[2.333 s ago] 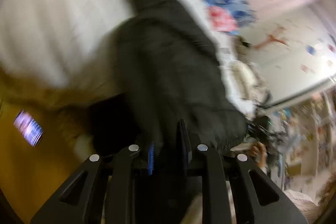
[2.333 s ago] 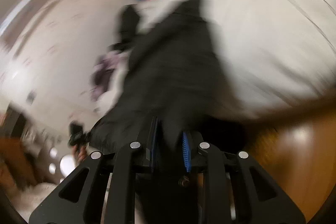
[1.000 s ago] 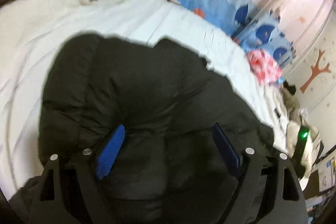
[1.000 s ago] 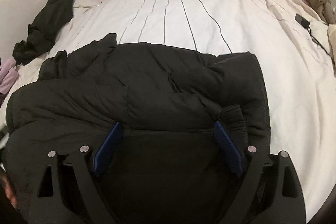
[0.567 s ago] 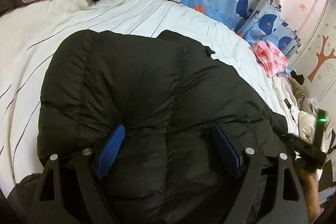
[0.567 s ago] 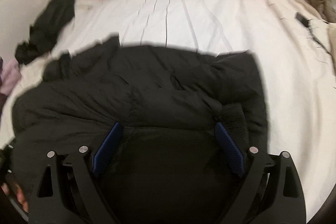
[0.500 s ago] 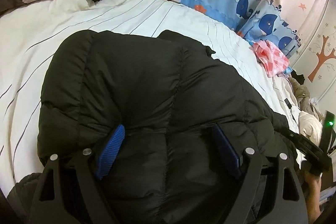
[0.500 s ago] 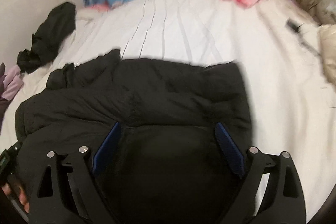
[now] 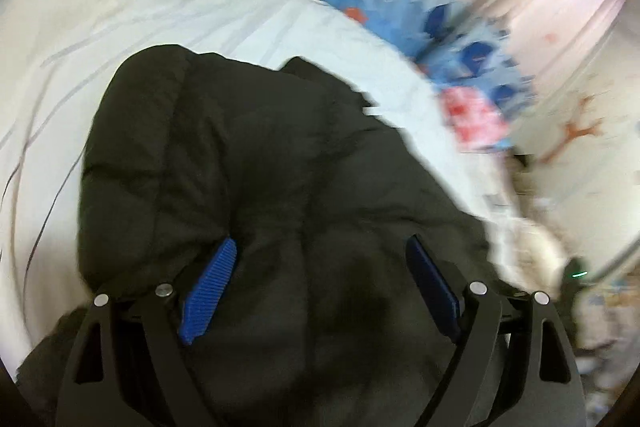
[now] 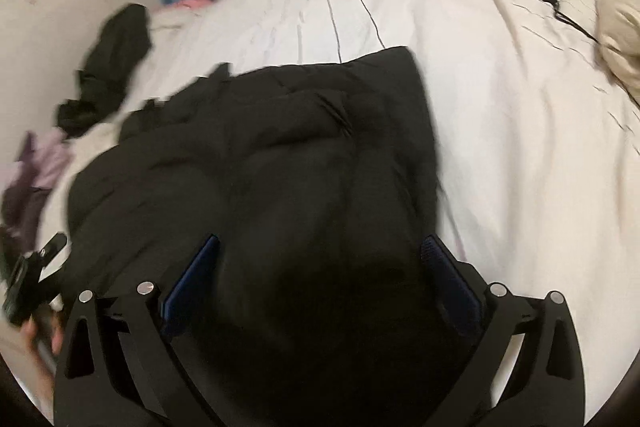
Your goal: Fold large clothes
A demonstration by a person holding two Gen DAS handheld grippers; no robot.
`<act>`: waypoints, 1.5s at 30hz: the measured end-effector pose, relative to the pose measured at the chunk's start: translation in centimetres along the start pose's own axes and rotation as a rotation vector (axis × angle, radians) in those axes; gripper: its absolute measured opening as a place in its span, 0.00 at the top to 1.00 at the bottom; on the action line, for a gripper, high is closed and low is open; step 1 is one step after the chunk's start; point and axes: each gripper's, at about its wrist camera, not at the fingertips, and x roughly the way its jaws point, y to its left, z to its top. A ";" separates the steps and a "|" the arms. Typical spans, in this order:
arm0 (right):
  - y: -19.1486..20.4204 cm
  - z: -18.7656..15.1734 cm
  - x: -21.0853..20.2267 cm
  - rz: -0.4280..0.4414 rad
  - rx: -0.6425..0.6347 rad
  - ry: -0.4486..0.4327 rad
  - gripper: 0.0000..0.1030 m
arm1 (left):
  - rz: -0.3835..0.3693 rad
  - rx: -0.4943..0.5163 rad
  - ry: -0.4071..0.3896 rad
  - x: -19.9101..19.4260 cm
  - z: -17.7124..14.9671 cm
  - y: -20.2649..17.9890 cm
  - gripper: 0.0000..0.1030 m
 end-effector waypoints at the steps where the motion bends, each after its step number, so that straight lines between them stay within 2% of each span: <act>1: -0.6 -0.9 -1.6 0.014 -0.003 -0.003 0.06 | -0.050 0.005 0.013 -2.3 -0.3 0.9 0.19; 2: -1.9 -2.3 -3.7 0.036 0.004 0.006 0.06 | -0.065 0.013 0.017 -3.7 -0.5 1.5 0.19; 4: -4.1 -4.8 -6.1 0.083 0.040 0.044 0.06 | -0.076 0.004 0.020 -8.2 -1.6 4.3 0.11; 6: -7.2 -7.9 -8.3 0.152 0.101 0.089 0.06 | -0.096 -0.050 0.035 -11.3 -3.1 7.3 0.07; 11: -12.3 -15.2 -10.5 0.372 0.221 0.189 0.06 | -0.118 -0.191 0.161 -14.6 -8.7 13.4 0.07; 13: -13.1 -17.9 -10.5 0.473 0.256 0.236 0.06 | -0.229 -0.247 0.218 -15.0 -11.5 14.2 0.07; 17: -13.2 -21.1 -9.7 0.585 0.273 0.316 0.06 | -0.356 -0.265 0.259 -14.9 -15.2 13.7 0.07; 20: -13.3 -22.2 -9.2 0.649 0.296 0.329 0.06 | -0.447 -0.298 0.309 -14.3 -17.0 13.4 0.07; 22: -13.6 -22.9 -8.8 0.700 0.323 0.329 0.06 | -0.479 -0.276 0.351 -14.2 -18.0 12.7 0.07; 25: -13.9 -24.0 -7.8 0.702 0.327 0.358 0.06 | -0.422 -0.205 0.430 -13.8 -19.3 11.6 0.07; 27: -14.3 -25.1 -6.7 0.689 0.341 0.393 0.06 | -0.368 -0.208 0.468 -13.1 -20.0 11.8 0.07; 28: -14.3 -25.3 -6.3 0.695 0.347 0.397 0.06 | -0.375 -0.233 0.470 -12.9 -20.3 12.2 0.07; 30: -14.6 -25.8 -5.7 0.717 0.363 0.396 0.06 | -0.392 -0.255 0.460 -12.8 -20.5 12.5 0.07; 32: -14.7 -25.7 -4.8 0.779 0.399 0.374 0.06 | -0.419 -0.285 0.446 -12.8 -20.5 12.5 0.07; 34: -14.3 -25.9 -4.9 0.875 0.404 0.358 0.06 | -0.489 -0.283 0.429 -13.2 -20.4 11.5 0.07; 36: -12.8 -25.5 -6.3 0.964 0.337 0.324 0.08 | -0.560 -0.243 0.371 -14.7 -20.1 9.7 0.08; 37: -12.3 -25.3 -7.0 1.000 0.309 0.307 0.12 | -0.590 -0.243 0.348 -15.2 -19.8 9.4 0.08; 38: -11.8 -25.0 -7.7 1.036 0.284 0.288 0.14 | -0.644 -0.245 0.299 -16.3 -19.5 9.0 0.10; 40: -11.5 -24.5 -9.2 1.110 0.256 0.233 0.17 | -0.669 -0.248 0.256 -17.2 -19.1 9.1 0.20; 42: -11.7 -24.3 -9.2 1.109 0.256 0.216 0.17 | -0.595 -0.252 0.279 -16.7 -19.2 9.7 0.24; 44: -12.1 -24.7 -7.6 1.020 0.274 0.276 0.17 | -0.517 -0.276 0.347 -15.0 -20.1 10.6 0.24; 45: -12.4 -25.1 -7.2 1.003 0.283 0.302 0.17 | -0.506 -0.280 0.362 -14.4 -20.3 10.7 0.25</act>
